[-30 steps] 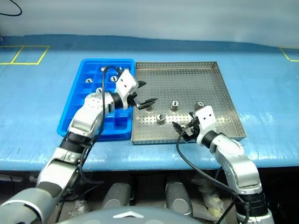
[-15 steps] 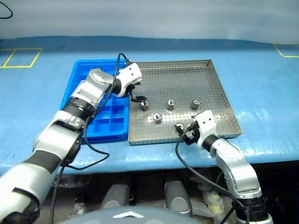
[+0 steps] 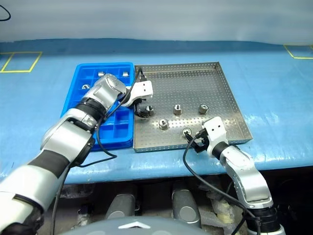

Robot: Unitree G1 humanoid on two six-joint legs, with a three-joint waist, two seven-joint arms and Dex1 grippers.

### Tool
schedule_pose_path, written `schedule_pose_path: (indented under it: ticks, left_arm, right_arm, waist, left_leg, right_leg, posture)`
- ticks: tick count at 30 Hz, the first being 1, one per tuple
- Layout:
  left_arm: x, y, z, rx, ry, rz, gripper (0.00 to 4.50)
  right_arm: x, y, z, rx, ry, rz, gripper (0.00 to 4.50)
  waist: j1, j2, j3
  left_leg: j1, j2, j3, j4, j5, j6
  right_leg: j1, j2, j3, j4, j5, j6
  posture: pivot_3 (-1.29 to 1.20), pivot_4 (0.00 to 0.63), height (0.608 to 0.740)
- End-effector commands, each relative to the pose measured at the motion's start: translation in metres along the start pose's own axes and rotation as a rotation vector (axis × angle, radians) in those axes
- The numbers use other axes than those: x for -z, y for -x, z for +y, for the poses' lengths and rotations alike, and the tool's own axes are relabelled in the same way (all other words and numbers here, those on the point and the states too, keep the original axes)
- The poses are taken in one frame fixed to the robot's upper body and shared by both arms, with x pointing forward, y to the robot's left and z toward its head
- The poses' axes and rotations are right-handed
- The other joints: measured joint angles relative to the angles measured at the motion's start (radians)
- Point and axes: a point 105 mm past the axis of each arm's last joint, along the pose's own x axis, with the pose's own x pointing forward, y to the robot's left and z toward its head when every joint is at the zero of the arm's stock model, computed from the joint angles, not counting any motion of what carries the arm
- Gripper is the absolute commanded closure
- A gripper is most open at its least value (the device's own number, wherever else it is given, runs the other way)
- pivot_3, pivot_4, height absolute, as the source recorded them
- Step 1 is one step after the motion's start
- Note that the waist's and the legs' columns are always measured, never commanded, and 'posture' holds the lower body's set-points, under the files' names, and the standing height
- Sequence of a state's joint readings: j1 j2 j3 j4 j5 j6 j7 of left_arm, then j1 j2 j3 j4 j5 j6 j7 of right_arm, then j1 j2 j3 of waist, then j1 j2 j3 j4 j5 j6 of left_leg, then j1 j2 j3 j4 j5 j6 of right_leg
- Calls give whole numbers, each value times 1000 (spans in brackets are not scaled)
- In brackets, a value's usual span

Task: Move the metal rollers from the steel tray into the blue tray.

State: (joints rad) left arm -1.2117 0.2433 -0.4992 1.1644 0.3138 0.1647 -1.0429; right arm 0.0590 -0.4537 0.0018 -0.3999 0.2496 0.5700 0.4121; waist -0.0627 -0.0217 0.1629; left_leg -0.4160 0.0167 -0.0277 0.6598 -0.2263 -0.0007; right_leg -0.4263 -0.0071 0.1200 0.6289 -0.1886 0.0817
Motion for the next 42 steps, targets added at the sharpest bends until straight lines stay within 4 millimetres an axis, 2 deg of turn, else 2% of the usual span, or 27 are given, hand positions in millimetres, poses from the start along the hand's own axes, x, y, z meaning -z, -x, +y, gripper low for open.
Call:
schedule_pose_path:
  ticks: [1,2,7,8,13,15,19,22,25,28,30,35,38,40,42]
  left_arm:
    - [-12,-6,-5,21,82,-112,569]
    - [-15,-8,-8,45,108,-146,885]
    - [-2,-16,-23,124,102,-92,2648]
    - [1,-16,-24,127,106,-83,2808]
    - [5,-14,-16,72,115,-83,2805]
    - [-1,-9,-11,50,138,-137,2805]
    - [-21,10,15,-96,192,-299,2805]
    - [-42,37,49,-355,319,-534,2805]
    - [-44,72,73,-660,451,-736,2805]
    - [-25,106,81,-1009,591,-830,2805]
    - [-11,117,78,-1144,670,-825,2805]
    - [19,127,52,-1243,797,-833,2805]
    - [45,128,42,-1306,887,-771,2805]
    - [58,125,36,-1329,909,-714,2805]
    - [74,114,29,-1313,992,-665,2805]
  right_arm:
    - [-2,0,-2,20,12,-14,0]
    - [1,1,-4,32,12,-6,0]
    - [3,3,-5,42,7,-5,0]
    - [4,3,-5,46,7,-4,0]
    - [5,3,-6,48,5,0,0]
    - [4,2,-5,44,8,-1,0]
    - [3,-1,-4,25,14,-4,0]
    - [0,-7,-3,4,20,-8,0]
    - [-6,-16,1,-40,32,-26,0]
    - [-16,-27,12,-114,10,-62,0]
    - [-21,-31,18,-154,0,-80,0]
    - [-26,-47,33,-230,27,-84,0]
    - [-26,-50,40,-262,34,-80,0]
    - [-26,-52,43,-276,39,-77,0]
    - [-25,-54,45,-286,53,-69,0]
  waist:
    - [-1,0,0]
    - [0,0,0]
    - [-7,0,0]
    - [-7,0,0]
    - [-9,0,0]
    - [-9,0,0]
    - [-13,0,0]
    - [-5,0,0]
    - [5,-1,0]
    - [18,-1,0]
    - [33,-1,0]
    - [76,-1,0]
    - [111,-1,0]
    - [133,-1,0]
    - [150,-1,0]
  left_leg:
    - [0,0,0,0,0,0]
    - [0,0,0,1,0,0]
    - [0,0,0,2,0,0]
    - [0,0,0,1,0,0]
    - [0,0,0,2,0,0]
    - [0,0,0,2,0,0]
    - [0,0,0,2,0,0]
    - [0,0,-1,1,0,0]
    - [0,0,-1,2,0,0]
    - [1,0,-1,1,0,0]
    - [1,0,-1,1,0,0]
    - [1,-1,-1,1,0,0]
    - [0,-2,-2,2,0,-1]
    - [0,-2,-2,2,1,-1]
    - [0,-2,-3,2,1,-1]
  right_leg:
    - [0,0,0,0,0,0]
    - [0,0,0,1,0,0]
    - [0,0,1,1,1,1]
    - [0,0,1,1,1,1]
    - [1,0,1,1,1,1]
    - [1,0,1,1,1,2]
    - [0,0,1,2,1,2]
    - [0,0,0,2,4,6]
    - [0,0,0,2,5,8]
    - [0,-1,0,1,6,8]
    - [0,-1,0,2,8,5]
    - [0,-1,0,2,8,4]
    - [1,-1,-1,1,9,4]
    - [1,-1,-1,1,9,4]
    - [2,-1,-1,0,9,4]
  posture:
    - [-55,150,740]
    - [-60,150,740]
    - [-62,150,740]
    - [-62,150,740]
    - [-62,150,740]
    - [-59,150,740]
    - [-21,150,740]
    - [26,150,740]
    - [93,150,740]
    - [134,150,740]
    - [175,150,740]
    - [235,150,740]
    - [264,150,740]
    - [274,150,740]
    - [285,150,740]
